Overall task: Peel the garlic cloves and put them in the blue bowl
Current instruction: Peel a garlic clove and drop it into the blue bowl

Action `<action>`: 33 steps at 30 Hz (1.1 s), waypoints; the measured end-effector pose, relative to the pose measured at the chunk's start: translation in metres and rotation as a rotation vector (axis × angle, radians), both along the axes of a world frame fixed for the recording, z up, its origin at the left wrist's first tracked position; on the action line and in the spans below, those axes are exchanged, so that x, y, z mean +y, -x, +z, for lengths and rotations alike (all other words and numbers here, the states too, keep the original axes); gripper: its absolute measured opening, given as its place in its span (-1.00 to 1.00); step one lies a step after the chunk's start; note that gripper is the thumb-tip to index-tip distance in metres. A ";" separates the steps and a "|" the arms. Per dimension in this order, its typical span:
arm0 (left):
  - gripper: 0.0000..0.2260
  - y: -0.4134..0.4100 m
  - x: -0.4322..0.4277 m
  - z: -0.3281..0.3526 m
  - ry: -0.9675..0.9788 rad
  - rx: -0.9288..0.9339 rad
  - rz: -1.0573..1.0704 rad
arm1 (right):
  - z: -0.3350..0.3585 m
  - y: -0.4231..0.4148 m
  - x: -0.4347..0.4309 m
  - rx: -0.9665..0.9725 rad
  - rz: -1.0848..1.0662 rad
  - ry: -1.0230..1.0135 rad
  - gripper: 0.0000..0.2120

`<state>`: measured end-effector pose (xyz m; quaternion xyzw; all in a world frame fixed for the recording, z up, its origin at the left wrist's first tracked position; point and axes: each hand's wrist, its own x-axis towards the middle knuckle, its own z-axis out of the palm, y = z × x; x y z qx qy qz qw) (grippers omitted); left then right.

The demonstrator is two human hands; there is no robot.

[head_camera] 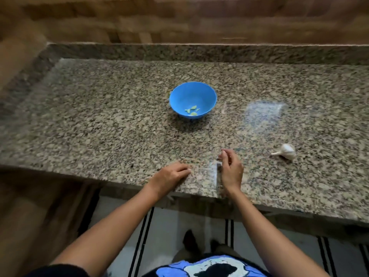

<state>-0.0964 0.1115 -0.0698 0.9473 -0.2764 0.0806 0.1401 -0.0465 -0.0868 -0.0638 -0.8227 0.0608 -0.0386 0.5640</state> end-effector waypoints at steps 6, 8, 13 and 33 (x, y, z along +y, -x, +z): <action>-0.89 0.005 -0.020 0.015 0.055 0.264 0.586 | 0.007 0.005 0.033 0.044 0.166 -0.005 -0.82; -0.86 0.011 -0.021 0.025 0.397 0.303 0.951 | 0.008 0.009 0.058 0.094 0.307 -0.036 -0.82; -0.90 0.098 0.030 0.041 2.147 0.195 1.383 | 0.003 0.059 0.145 0.218 0.713 -0.063 -0.79; -0.90 0.548 0.183 -0.040 2.681 -0.620 1.809 | -0.058 0.442 0.350 0.772 1.290 0.183 -0.84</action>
